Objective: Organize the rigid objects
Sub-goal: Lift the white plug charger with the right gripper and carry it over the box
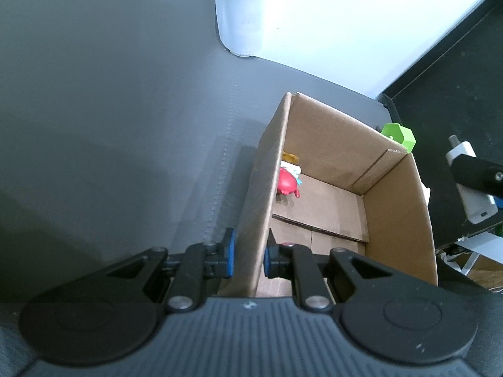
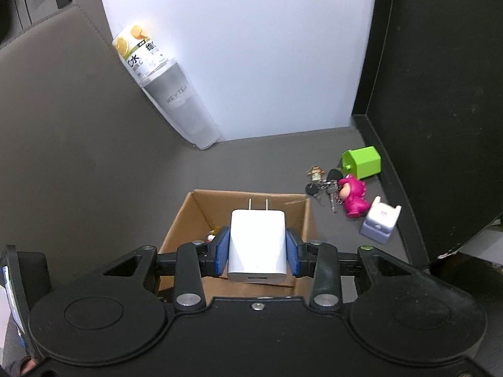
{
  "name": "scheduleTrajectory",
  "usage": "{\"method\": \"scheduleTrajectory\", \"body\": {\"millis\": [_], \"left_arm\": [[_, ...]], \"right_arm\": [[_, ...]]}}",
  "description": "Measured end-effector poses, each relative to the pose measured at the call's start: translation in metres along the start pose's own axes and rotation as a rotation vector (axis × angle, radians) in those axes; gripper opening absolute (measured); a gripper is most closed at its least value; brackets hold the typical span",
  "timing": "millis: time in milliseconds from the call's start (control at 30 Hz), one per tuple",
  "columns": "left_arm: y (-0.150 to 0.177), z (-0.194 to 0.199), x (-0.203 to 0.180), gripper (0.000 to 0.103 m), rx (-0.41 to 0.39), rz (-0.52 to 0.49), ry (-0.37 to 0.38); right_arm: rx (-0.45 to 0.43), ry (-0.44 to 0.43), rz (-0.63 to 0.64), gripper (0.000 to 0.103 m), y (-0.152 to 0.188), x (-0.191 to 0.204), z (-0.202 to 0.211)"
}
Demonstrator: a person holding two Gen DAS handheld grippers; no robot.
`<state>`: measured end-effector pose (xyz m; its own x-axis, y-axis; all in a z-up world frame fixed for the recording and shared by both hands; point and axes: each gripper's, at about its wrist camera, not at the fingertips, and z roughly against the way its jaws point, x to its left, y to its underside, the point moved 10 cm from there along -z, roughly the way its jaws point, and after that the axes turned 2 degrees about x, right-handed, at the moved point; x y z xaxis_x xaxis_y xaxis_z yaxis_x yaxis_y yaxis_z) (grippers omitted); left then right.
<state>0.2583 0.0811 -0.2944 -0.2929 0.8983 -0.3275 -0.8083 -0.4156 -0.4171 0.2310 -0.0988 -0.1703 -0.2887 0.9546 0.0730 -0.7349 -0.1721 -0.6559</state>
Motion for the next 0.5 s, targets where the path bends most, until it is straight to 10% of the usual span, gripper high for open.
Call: {"method": "scheduleTrajectory", "body": {"millis": [500], "left_arm": [[0.002,0.006,0.014,0.016,0.002,0.027,0.038]], "right_arm": [[0.148,-0.064,-0.081,0.037,0.020,0.023,-0.044]]}}
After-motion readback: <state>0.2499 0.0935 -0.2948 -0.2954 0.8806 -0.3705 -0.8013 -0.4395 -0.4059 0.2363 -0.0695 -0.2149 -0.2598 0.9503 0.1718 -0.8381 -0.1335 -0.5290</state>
